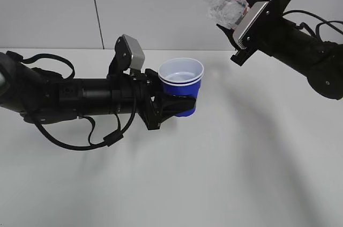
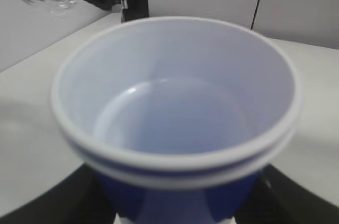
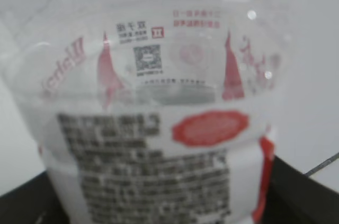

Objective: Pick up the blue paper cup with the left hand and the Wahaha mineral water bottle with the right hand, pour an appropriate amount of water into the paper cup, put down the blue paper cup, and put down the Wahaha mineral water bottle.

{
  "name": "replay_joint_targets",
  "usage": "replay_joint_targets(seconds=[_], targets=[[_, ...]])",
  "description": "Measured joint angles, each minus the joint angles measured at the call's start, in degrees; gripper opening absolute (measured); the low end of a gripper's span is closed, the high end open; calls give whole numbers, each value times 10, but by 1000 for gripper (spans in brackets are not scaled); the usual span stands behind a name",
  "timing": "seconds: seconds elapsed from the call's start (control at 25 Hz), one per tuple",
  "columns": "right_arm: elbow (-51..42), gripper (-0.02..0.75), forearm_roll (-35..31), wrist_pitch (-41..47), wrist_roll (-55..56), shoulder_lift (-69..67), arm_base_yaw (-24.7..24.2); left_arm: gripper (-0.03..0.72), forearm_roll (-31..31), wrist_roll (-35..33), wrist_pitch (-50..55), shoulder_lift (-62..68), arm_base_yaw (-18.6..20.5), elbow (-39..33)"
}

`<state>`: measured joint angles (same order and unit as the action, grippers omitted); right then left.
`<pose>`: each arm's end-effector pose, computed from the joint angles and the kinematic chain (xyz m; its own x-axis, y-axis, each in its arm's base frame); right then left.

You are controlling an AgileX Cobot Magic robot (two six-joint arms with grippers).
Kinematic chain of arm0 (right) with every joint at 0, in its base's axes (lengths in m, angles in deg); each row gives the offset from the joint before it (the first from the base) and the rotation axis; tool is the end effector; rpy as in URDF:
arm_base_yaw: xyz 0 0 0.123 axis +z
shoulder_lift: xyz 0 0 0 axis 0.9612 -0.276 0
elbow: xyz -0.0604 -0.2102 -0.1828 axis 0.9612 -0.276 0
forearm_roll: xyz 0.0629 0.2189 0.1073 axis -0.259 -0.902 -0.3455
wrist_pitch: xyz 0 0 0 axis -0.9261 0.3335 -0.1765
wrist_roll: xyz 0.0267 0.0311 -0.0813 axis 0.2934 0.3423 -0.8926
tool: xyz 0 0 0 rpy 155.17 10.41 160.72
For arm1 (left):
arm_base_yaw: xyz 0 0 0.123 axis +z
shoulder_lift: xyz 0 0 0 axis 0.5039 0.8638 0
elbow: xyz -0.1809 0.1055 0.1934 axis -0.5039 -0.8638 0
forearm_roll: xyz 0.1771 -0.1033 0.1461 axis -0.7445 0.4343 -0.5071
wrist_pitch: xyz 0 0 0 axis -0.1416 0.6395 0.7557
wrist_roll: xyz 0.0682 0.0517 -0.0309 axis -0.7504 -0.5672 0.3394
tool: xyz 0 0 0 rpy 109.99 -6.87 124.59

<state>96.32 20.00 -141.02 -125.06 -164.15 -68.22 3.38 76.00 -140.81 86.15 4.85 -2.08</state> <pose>0.4222 0.0812 0.1933 0.4509 -0.6950 -0.5600 -0.2463 0.5061 -0.8265 0.3253 -0.2275 0.1268 -0.1353 0.1613 -0.9776 0.9487 0.3058 -0.0808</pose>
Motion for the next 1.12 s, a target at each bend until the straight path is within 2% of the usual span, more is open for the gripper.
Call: replay_joint_targets(seconds=[0.28,0.84,1.12], targets=[[1,488,9,-28,-64,0,0,445,1,0,-42,0,0,0],[1,488,35,-43,-162,0,0,444,-44,0,-44,0,0,0],[1,487,44,-61,-195,0,0,440,-33,0,-39,0,0,0]])
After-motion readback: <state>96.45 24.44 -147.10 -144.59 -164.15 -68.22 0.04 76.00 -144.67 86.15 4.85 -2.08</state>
